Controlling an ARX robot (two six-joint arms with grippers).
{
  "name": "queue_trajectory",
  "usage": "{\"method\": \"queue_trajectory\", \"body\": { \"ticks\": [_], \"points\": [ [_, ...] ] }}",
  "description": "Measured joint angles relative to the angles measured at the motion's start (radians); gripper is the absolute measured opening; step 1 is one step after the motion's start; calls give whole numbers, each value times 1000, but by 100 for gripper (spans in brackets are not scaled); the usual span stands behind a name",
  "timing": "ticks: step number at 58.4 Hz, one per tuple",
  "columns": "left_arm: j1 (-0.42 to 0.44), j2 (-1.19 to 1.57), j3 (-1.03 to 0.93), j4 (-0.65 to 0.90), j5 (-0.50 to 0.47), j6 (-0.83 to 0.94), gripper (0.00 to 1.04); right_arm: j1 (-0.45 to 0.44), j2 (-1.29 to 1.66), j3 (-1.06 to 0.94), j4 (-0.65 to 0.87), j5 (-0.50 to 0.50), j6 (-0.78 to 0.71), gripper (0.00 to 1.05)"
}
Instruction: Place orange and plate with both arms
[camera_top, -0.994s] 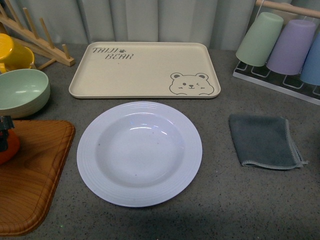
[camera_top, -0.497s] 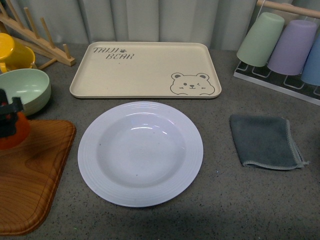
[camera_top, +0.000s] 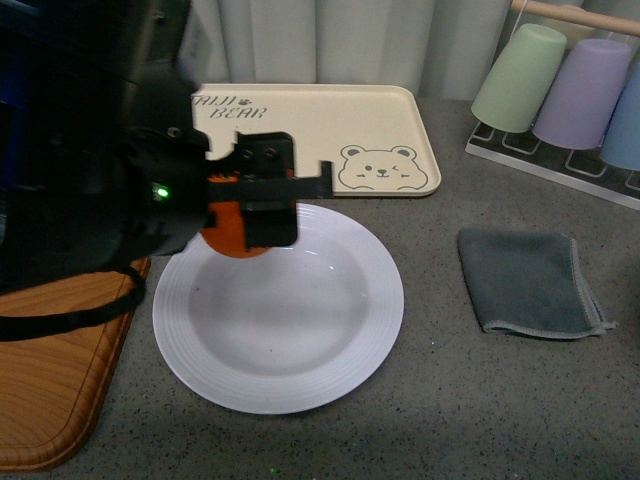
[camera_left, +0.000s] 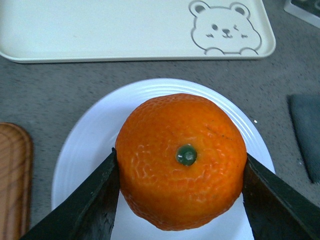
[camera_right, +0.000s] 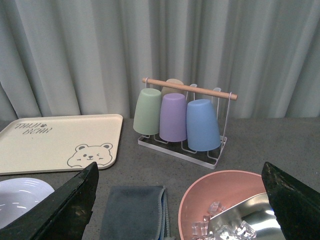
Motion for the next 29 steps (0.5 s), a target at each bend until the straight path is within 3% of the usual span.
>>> {"method": "queue_trajectory", "body": {
  "ticks": [29],
  "points": [
    [-28, 219, 58, 27, 0, 8, 62, 0, 0, 0, 0, 0, 0, 95]
  ]
}}
